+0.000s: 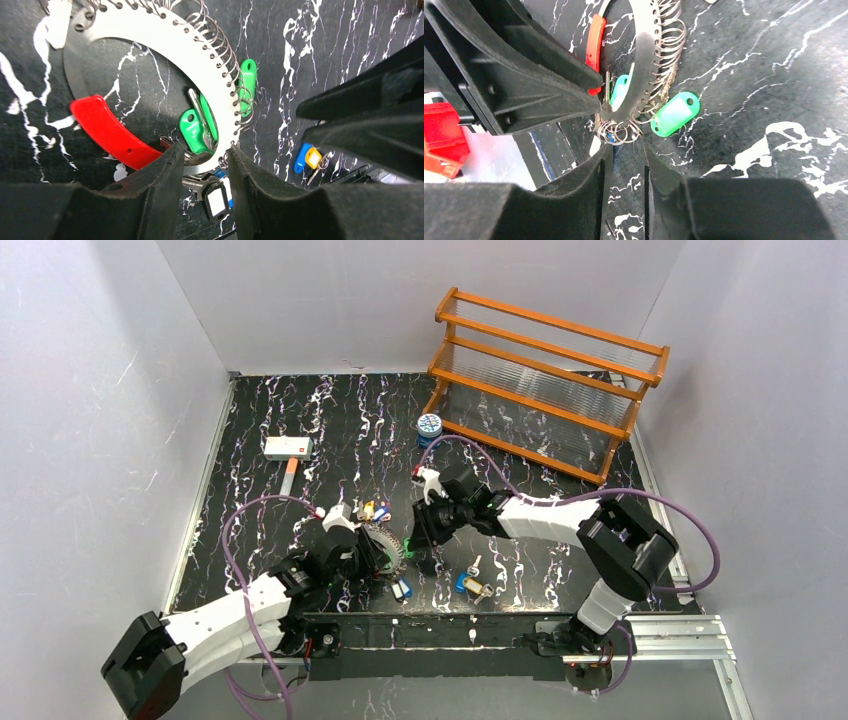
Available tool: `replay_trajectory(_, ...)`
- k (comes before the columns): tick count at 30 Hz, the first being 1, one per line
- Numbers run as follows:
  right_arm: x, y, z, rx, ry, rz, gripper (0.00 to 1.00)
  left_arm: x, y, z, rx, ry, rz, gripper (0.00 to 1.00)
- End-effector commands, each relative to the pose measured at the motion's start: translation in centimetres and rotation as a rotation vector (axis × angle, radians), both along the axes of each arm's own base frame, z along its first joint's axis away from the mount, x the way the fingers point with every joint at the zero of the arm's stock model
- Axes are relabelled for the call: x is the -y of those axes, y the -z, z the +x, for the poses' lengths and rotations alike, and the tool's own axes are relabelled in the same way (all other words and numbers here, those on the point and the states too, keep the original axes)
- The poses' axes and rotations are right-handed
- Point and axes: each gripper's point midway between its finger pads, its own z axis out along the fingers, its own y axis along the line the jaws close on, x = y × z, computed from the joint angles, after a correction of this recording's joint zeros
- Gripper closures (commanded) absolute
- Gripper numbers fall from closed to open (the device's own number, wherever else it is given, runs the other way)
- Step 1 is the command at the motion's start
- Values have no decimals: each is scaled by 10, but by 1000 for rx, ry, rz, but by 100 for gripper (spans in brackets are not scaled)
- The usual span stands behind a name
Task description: Put the keys on the keyring
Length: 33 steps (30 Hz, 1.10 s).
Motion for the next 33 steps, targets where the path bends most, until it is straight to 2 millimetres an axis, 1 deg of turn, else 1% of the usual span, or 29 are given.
replay_trajectory(1, 0, -22, 4, -36, -10, 115, 65, 13, -3, -7, -39, 28, -36, 65)
replay_trajectory(9, 4, -16, 7, -55, -1, 105, 65, 26, -4, -18, -78, 55, -60, 67)
replay_trajectory(14, 2, -13, 6, -66, -11, 104, 66, 29, -10, -21, -75, 66, -37, 71)
replay_trajectory(18, 2, -12, 6, -70, -14, 101, 66, 30, -13, -23, -76, 72, -19, 73)
replay_trajectory(22, 2, -10, 6, -71, -14, 96, 66, 28, -8, -26, -96, 72, 19, 73)
replay_trajectory(24, 2, -10, 7, -69, -12, 94, 66, 26, -5, -27, -104, 62, 44, 69)
replay_trajectory(26, 2, -9, 7, -68, -12, 93, 66, 24, -4, -26, -107, 56, 65, 68)
replay_trajectory(29, 3, -9, 7, -67, -11, 90, 66, 24, -3, -25, -110, 51, 80, 68)
replay_trajectory(33, 2, -9, 8, -68, -7, 90, 66, 29, -4, -23, -105, 52, 79, 71)
